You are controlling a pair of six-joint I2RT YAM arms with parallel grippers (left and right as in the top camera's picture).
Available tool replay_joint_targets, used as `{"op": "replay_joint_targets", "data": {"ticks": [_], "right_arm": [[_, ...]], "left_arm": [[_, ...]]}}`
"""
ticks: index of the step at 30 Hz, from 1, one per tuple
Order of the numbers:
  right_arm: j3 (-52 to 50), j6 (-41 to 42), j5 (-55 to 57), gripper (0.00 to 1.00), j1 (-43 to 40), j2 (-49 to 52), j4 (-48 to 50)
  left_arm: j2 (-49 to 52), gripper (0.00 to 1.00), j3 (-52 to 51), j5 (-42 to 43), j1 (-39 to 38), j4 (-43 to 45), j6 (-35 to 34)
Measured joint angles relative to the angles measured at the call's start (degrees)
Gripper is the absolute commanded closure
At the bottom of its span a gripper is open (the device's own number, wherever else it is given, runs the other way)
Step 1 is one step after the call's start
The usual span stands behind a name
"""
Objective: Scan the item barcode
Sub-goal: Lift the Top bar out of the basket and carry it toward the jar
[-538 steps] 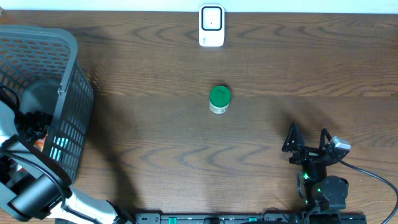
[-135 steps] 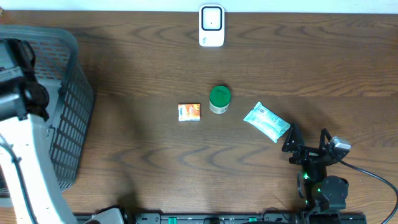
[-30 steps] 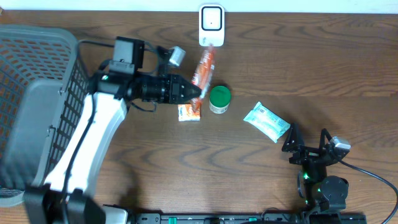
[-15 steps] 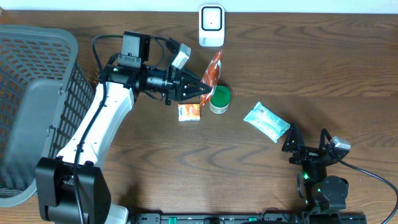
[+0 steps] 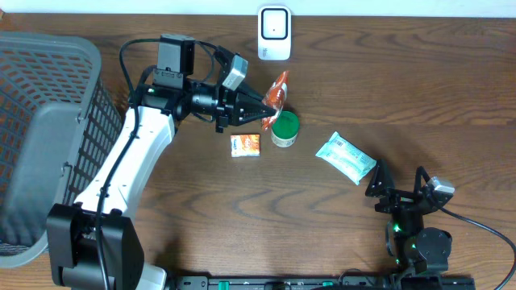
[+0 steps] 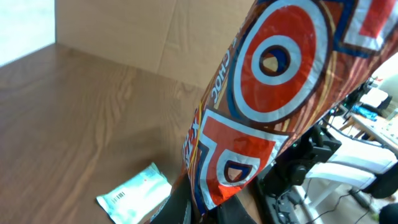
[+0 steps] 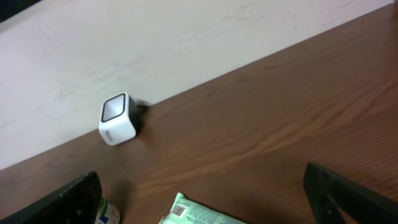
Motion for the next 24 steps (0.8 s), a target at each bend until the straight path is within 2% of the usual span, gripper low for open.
{"op": "replay_joint_targets", "data": {"ticks": [9,14,24], "right_arm": [[0.00,0.00,0.00,0.01,0.00,0.00,0.02],[0.00,0.00,0.00,0.01,0.00,0.00,0.02],[0.00,0.00,0.00,0.01,0.00,0.00,0.02]], "left_arm": [[-4.72,0.93,-0.04,0.31,-1.55,7.41,-0.07],[-5.01,0.93,-0.04,0.39,-1.57,7.28,-4.48],[-5.01,0.93,-0.04,0.37,-1.57,-3.48,-14.99]]}}
